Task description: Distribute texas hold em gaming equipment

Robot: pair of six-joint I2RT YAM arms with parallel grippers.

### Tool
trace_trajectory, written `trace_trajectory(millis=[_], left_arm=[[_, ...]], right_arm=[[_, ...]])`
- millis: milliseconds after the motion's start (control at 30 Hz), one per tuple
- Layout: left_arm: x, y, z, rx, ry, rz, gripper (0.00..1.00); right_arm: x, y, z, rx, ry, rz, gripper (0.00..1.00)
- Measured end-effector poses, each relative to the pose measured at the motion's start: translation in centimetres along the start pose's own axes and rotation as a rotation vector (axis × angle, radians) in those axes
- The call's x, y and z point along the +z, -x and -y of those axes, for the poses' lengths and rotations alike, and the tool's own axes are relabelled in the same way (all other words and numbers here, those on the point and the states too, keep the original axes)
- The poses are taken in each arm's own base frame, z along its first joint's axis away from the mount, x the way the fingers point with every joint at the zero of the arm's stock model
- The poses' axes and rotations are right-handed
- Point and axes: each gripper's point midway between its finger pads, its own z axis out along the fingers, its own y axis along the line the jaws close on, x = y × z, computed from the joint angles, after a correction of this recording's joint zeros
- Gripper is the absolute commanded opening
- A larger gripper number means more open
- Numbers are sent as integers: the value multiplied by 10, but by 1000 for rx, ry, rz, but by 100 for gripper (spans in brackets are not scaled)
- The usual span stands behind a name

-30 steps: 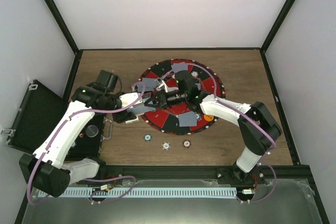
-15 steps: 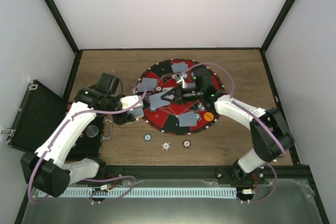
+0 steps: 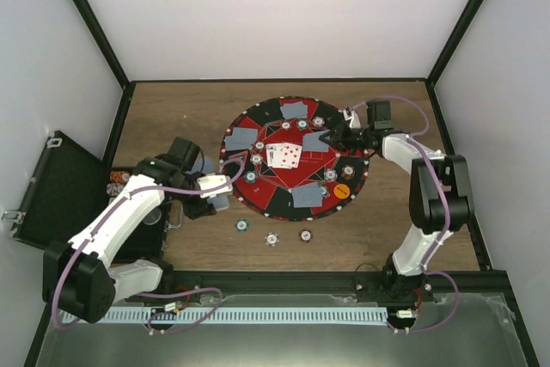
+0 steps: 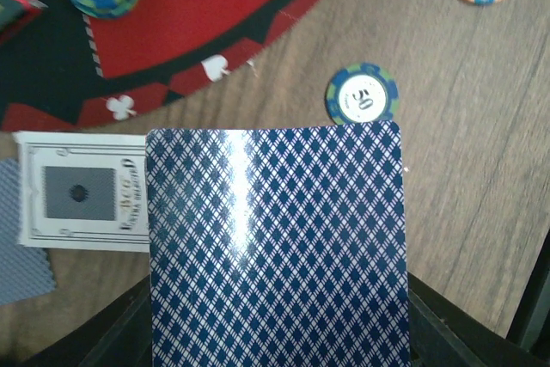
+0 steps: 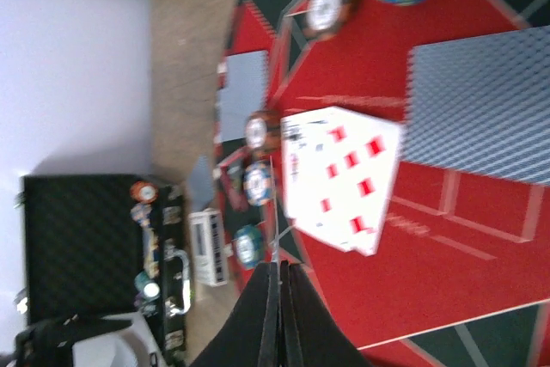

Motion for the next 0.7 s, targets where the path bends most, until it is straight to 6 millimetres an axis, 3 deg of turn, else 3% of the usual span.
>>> trace_trajectory(millis=[100, 233, 700], left_arm=[[11, -10, 8, 0, -27, -20, 6], [22, -16, 12, -1, -38, -26, 6], [69, -54, 32, 36, -67, -92, 6]], right_arm=[[10, 6, 35, 37, -80, -20, 1], [23, 7, 59, 57, -133, -51, 1], [44, 9, 83, 72, -141, -97, 1]])
